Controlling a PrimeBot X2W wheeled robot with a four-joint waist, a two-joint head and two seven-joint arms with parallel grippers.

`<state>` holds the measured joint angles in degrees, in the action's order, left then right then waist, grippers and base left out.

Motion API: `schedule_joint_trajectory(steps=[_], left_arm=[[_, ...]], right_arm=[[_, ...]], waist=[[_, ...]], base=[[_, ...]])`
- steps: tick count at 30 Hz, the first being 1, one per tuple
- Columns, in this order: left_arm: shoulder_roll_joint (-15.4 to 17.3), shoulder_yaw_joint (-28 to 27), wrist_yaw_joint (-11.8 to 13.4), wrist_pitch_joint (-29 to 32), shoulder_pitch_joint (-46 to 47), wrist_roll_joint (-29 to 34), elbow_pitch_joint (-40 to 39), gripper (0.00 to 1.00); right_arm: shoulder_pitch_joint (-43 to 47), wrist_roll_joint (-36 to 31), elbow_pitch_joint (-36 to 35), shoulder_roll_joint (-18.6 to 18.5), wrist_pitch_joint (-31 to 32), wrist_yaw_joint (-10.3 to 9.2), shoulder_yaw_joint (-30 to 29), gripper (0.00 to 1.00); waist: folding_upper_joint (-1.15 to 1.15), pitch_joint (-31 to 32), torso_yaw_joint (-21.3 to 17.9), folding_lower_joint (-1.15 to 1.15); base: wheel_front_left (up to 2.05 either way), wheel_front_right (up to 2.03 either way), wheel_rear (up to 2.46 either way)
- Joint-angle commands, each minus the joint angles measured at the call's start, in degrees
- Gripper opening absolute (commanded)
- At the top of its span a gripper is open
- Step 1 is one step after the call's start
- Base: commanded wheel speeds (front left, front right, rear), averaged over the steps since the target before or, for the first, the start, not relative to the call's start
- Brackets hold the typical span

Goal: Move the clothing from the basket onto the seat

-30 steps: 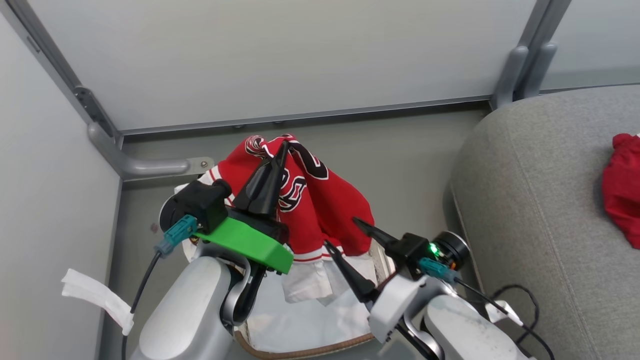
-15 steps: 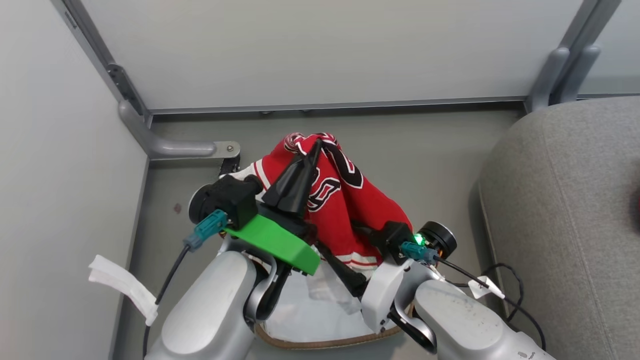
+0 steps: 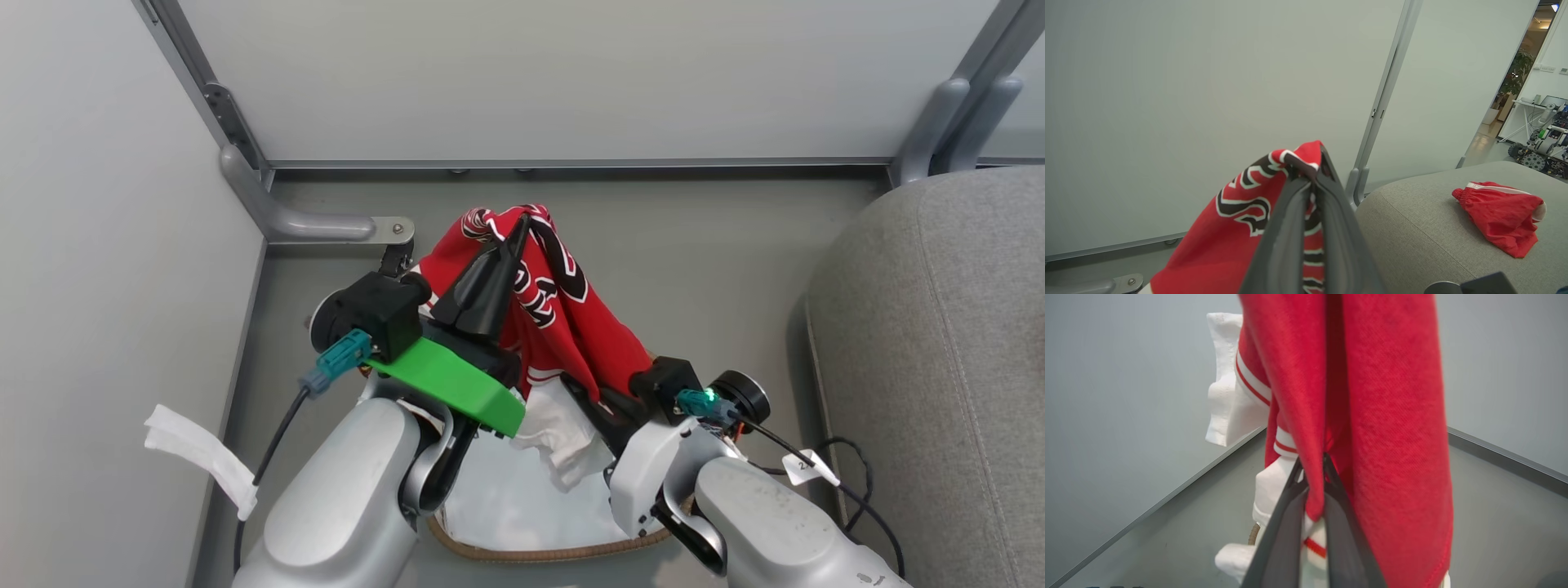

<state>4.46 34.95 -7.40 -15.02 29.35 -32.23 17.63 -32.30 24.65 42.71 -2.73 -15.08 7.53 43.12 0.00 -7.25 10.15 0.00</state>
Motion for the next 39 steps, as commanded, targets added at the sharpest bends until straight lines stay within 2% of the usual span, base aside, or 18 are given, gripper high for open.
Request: schedule_joint_trajectory(steps=[1,10,15,16,17,18,23,28,39], left_arm=[[0.3,-0.8,-0.1,-0.2,0.0,-0.3,0.1,0.0],[0.8,-3.7,-0.1,-0.3,-1.8,0.6,0.7,0.0],[1.2,-4.3,-0.1,-0.3,-2.9,1.0,1.7,0.0],[1.4,-4.5,-0.1,-0.3,-3.2,1.2,2.1,0.21],[1.4,-4.5,-0.1,-0.3,-3.5,1.3,2.5,0.54],[1.5,-4.6,-0.1,-0.2,-3.9,1.5,2.9,1.0],[1.9,-4.8,-0.1,-0.2,-5.3,2.0,4.9,1.0],[2.7,-5.1,-0.1,-0.2,-7.2,2.7,6.1,1.0],[3.5,-5.9,-0.1,-0.1,-9.0,4.4,5.5,1.0]], right_arm=[[1.2,-0.7,0.1,-0.4,-0.1,-0.08,-1.1,0.0],[6.9,-5.0,-2.5,-0.4,-0.1,-0.08,-10.6,0.0],[9.9,-7.0,-7.1,-0.4,-0.1,-0.08,-16.6,0.0],[10.5,-7.3,-9.0,-0.4,-0.1,-0.08,-18.2,0.0],[11.0,-7.3,-10.7,-0.4,-0.1,-0.08,-19.7,0.0],[11.6,-7.4,-12.9,-0.4,-0.1,-0.08,-21.5,0.0],[14.3,-6.8,-23.5,-0.4,-0.1,-0.07,-28.5,0.0],[16.4,-6.0,-31.9,-0.3,-0.1,-0.07,-32.5,0.0],[17.6,-4.1,-39.4,-0.3,-0.1,-0.07,-37.2,0.0]], waist=[[0.0,0.0,-0.4,0.0],[0.0,0.4,-2.7,0.0],[0.0,0.5,-4.4,0.0],[0.0,0.5,-4.9,0.0],[0.0,0.5,-5.3,0.0],[0.0,0.5,-5.9,0.0],[0.0,0.6,-9.4,0.0],[0.0,0.6,-15.4,0.0],[0.0,-1.6,-30.6,0.0]], base=[[0.0,0.0,0.0],[0.0,0.0,0.0],[0.0,0.0,0.0],[0.0,0.0,0.0],[0.0,0.0,0.0],[0.0,0.0,0.0],[0.0,0.0,0.0],[0.0,0.0,0.0],[0.0,0.0,0.0]])
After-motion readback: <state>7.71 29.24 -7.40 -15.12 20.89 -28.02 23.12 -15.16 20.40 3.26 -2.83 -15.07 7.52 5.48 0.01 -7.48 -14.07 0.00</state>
